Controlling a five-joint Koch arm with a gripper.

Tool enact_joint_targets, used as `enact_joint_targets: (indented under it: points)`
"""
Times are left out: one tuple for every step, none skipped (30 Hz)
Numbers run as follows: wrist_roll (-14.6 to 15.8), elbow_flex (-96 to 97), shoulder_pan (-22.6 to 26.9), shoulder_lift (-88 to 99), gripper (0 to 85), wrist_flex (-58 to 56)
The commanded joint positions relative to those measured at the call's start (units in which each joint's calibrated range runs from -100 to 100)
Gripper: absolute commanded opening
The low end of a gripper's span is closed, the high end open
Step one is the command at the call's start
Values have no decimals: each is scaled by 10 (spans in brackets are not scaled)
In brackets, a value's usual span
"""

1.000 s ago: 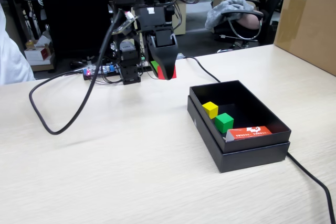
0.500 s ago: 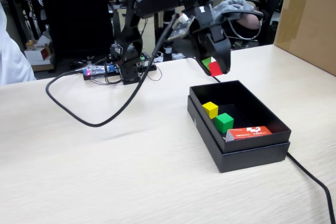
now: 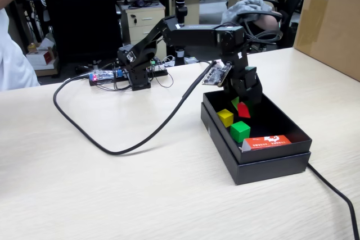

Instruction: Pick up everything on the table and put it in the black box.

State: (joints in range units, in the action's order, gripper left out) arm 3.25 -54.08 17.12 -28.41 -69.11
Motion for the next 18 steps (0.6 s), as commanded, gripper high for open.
enact_joint_targets:
  points:
    - [18,-49,7,-4,25,0]
    - [20,-49,7,-11,25,0]
    - [20,-48,7,-14,25,0]
    - [21,-48,7,-19,27,1]
    - [23,-45,7,-29,31,0]
    - [23,-44,6,-32,32,1]
    - [23,-41,6,-33,33,0]
    - [23,-37,6,-33,76,1]
    - [23,-35,6,-33,106,0]
    - [23,-32,7,-33,140,0]
    - [23,-30,7,-33,152,0]
    - [24,-29,7,-33,182,0]
    - [24,-24,7,-32,233,1]
    - [24,-19,7,-27,285,1]
    - [24,-17,7,-22,335,0]
    - [25,-11,7,-9,383,1]
    - [30,-6,5,12,415,1]
    - [33,-3,4,37,434,0]
